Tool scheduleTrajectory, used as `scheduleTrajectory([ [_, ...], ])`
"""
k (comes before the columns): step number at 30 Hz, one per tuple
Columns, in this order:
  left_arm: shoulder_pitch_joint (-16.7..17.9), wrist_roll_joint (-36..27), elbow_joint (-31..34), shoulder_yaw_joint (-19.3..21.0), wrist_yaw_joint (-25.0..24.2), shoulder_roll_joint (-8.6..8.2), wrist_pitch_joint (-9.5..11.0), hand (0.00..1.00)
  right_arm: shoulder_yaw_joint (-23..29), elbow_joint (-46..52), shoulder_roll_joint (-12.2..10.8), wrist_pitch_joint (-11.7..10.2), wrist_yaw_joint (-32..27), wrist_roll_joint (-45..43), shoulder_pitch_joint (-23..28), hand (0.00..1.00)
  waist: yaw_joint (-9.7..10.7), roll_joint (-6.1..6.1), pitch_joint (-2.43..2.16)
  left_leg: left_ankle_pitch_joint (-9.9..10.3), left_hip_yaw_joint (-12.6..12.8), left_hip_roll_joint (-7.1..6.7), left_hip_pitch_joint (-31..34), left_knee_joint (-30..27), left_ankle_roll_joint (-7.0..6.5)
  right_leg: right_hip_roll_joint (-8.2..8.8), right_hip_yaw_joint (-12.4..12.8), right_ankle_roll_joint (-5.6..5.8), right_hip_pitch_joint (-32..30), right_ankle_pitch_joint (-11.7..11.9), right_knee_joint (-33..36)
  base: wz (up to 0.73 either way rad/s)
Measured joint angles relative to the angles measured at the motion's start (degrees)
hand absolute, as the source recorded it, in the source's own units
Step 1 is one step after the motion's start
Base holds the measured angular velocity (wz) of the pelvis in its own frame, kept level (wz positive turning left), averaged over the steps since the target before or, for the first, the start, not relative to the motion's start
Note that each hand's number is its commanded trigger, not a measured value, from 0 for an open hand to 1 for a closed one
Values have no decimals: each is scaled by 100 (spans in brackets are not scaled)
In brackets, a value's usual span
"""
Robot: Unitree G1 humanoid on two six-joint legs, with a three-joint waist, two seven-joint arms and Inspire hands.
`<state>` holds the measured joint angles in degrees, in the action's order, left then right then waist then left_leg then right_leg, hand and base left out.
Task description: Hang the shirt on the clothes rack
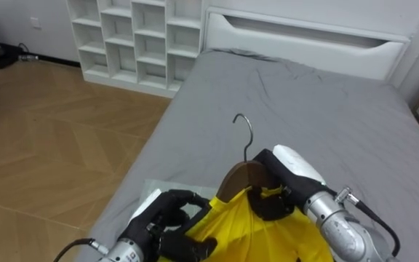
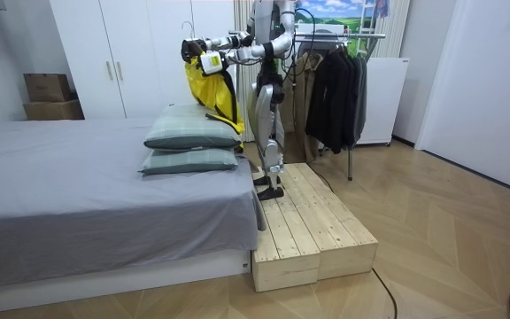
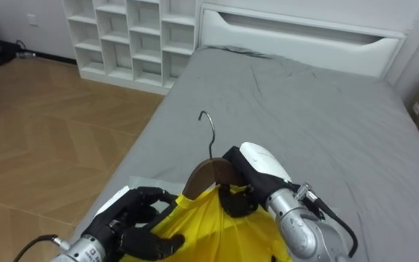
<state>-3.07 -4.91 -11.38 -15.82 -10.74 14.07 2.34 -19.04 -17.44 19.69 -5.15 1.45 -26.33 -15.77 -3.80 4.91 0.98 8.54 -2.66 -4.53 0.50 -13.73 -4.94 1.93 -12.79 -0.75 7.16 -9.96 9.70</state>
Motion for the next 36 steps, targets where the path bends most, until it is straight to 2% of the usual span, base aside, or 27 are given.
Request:
scheduleTrajectory([
  [5,0,-71,510,151,-2,-38,2,0,15,-31,3,-73,-134,-139,49,100,-6,-13,-6,1,-3,1,11,-2,0,-2,1,0,-7,0,3,0],
  [7,-3,-136,902,234,0,-72,11,0,15,-50,2,-96,-152,-195,109,100,-3,-56,-29,1,-18,-6,22,6,-1,-2,3,5,-15,4,3,0],
  [11,-12,-363,1015,263,2,-135,30,0,-4,-143,2,-139,-182,-301,160,100,0,-158,-79,-1,-14,-11,-30,15,-3,5,8,7,40,4,0,0],
  [15,-15,-456,1047,272,54,-197,73,0,-4,-274,2,-131,-214,-401,172,100,19,-180,-71,-1,-36,-8,-9,23,-1,0,-12,6,50,4,6,0],
  [21,-15,-457,1102,272,157,-194,79,0,-2,-277,2,-130,-258,-530,233,100,26,-177,-68,-2,-44,-12,-17,19,0,0,-14,6,64,4,6,0],
  [27,-15,-457,1102,281,174,-190,83,0,-3,-280,2,-113,-259,-548,254,100,24,-141,-40,-2,-44,-14,12,22,-1,2,-11,6,30,4,4,0],
  [36,-16,-566,1111,336,180,-187,83,0,0,-449,2,-83,-260,-550,405,100,10,-151,-37,-1,-44,-14,30,19,0,1,22,7,-16,3,-6,0],
])
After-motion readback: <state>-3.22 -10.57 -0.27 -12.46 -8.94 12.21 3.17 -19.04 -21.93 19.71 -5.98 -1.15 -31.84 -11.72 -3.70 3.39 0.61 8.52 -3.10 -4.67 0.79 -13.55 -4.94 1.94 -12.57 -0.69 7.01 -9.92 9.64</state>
